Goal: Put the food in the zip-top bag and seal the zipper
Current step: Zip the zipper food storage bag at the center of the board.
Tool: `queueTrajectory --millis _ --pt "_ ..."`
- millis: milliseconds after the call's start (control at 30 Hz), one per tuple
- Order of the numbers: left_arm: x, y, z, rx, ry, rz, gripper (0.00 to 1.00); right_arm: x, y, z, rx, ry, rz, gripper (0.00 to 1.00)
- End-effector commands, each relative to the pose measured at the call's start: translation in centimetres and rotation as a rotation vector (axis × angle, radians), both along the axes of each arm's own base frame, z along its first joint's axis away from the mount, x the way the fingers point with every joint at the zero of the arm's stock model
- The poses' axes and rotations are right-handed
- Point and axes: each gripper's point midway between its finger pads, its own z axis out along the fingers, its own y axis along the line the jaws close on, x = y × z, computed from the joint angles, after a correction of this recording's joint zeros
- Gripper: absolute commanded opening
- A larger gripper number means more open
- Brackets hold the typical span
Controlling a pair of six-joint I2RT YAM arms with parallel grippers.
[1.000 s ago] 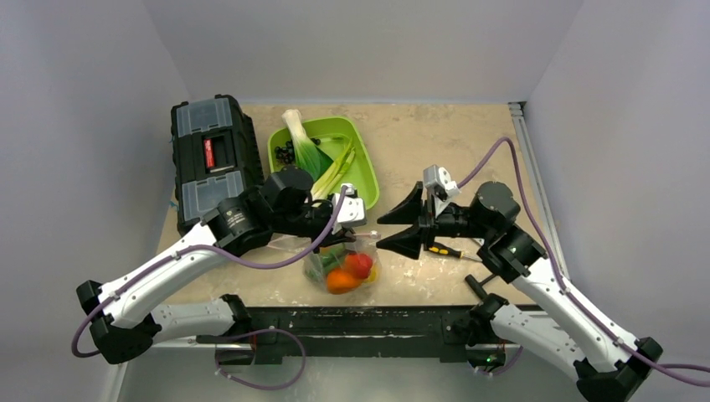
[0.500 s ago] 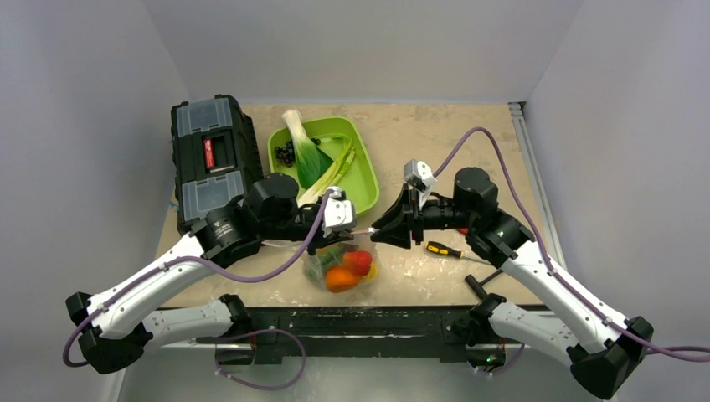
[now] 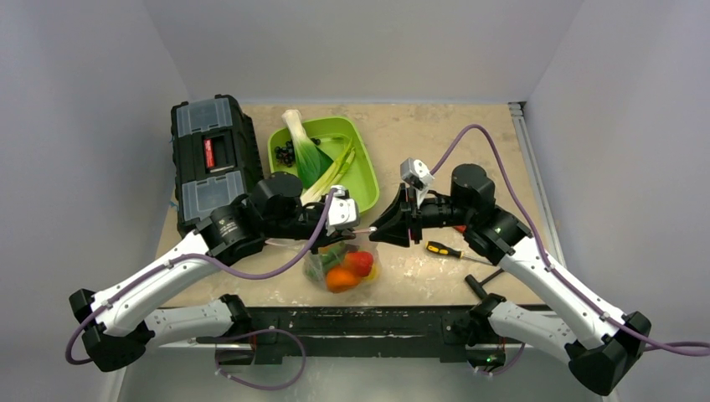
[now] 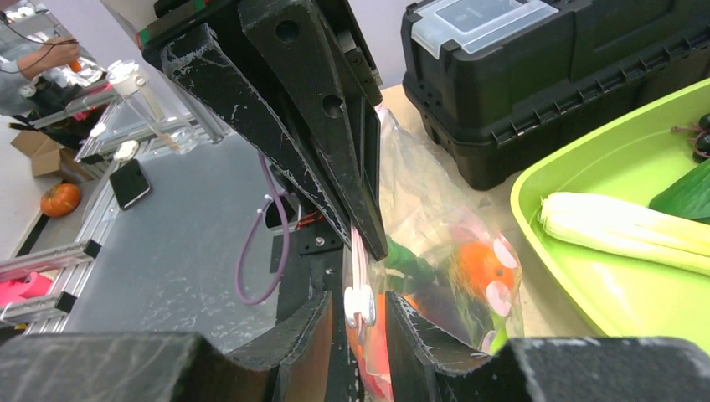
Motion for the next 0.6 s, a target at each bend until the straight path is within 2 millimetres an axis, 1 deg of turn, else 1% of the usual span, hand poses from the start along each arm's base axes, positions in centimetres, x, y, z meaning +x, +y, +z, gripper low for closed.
queueTrajectory --millis 0,133,300,367,433,567 --pt "0.45 -0.23 1.38 -0.039 -0.016 0.015 0.00 -0.78 0.01 2.44 0.046 -0.046 0.039 0.29" --pt "0.56 -0.24 1.36 -0.040 -0.008 0.020 0.00 -0.89 0.11 2.32 0.043 -0.043 0.046 0.14" --pt "0.62 -0.26 1.29 -0.038 0.001 0.020 0.00 -0.98 0.26 2.52 0.041 -0.040 0.051 0.13" --pt "0.65 -0.30 1.28 -0.039 0.005 0.019 0.00 -1.05 0.34 2.47 0.037 -0.039 0.054 0.09" --pt "0.65 -0.30 1.28 -0.039 0.010 0.018 0.00 -1.09 0.41 2.44 0.034 -0.038 0.057 0.08" --pt "0.51 -0.45 1.16 -0.035 0.033 0.009 0.00 -1.06 0.84 2.32 0.030 -0.034 0.063 0.00"
